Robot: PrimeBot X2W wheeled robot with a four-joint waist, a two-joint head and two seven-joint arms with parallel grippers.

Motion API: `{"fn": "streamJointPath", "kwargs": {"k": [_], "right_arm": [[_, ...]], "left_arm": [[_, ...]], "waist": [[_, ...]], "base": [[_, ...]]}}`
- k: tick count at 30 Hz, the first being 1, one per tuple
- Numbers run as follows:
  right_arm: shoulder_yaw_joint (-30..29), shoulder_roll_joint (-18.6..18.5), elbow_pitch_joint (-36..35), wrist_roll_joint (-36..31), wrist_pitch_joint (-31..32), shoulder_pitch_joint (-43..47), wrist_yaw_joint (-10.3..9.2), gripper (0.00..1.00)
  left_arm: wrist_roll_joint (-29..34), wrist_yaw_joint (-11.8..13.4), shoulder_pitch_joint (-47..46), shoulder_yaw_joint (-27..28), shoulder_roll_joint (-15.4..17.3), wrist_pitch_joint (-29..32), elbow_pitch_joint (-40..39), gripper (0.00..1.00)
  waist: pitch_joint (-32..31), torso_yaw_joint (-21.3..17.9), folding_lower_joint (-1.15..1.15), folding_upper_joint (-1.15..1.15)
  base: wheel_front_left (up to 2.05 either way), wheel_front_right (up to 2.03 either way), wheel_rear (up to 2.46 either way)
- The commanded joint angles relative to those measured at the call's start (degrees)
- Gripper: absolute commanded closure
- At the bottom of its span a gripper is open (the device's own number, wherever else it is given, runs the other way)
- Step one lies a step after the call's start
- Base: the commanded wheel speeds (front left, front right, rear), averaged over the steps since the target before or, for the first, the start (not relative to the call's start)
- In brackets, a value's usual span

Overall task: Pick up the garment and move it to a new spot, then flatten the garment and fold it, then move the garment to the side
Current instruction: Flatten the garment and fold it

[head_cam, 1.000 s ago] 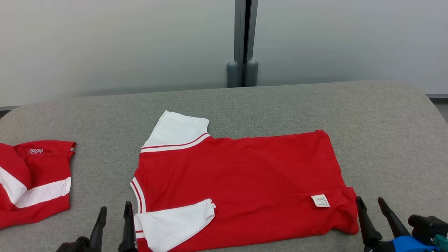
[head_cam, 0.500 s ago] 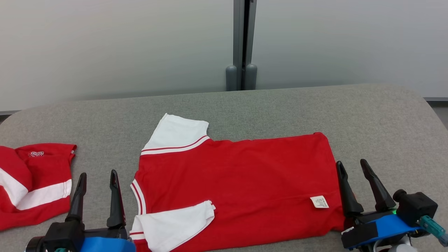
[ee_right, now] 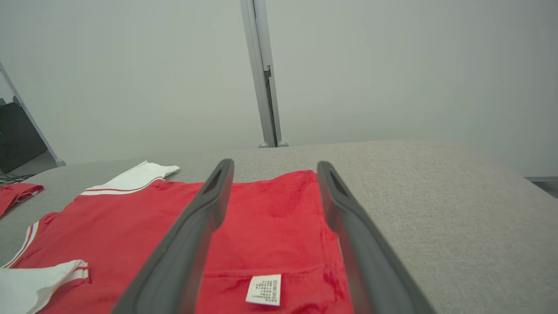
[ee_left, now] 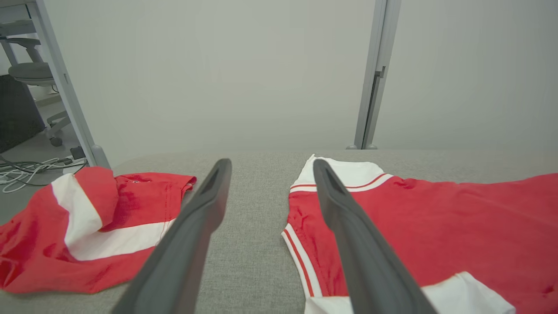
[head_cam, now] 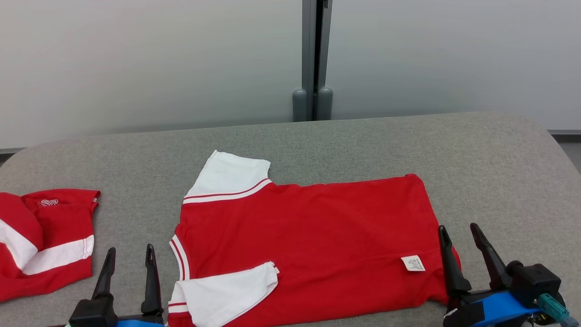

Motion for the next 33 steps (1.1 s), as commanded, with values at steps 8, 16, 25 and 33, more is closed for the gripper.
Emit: {"fn": "streamJointPath", "kwargs": {"k": [8,16,25,33], "right_arm": [[-0.4,0.7,1.7,-1.5,-0.3,0.6,0.03,0.00],[-0.4,0.9,3.7,-1.9,-0.3,-0.3,0.03,0.00],[0.9,-2.0,7.3,-2.0,-0.3,-5.8,0.02,0.00],[6.6,-8.0,13.6,-1.1,0.7,-20.8,0.02,0.00]], "left_arm": [[0.2,-0.7,-0.9,0.7,-0.3,-0.1,1.4,0.00],[0.8,-1.1,-1.3,1.2,-0.4,-0.1,2.2,0.00],[0.9,-2.6,-8.0,0.6,1.8,-0.1,4.1,0.00],[0.0,-3.8,-24.7,-3.5,7.2,-0.1,10.0,0.00]], "waist": [[-0.3,0.1,0.00,0.00],[-0.5,-0.2,0.00,0.00],[0.2,-0.1,0.00,0.00],[4.7,-1.2,0.00,0.00]], "base": [[0.00,0.00,0.00],[0.00,0.00,0.00],[0.00,0.00,0.00],[0.00,0.00,0.00]]}}
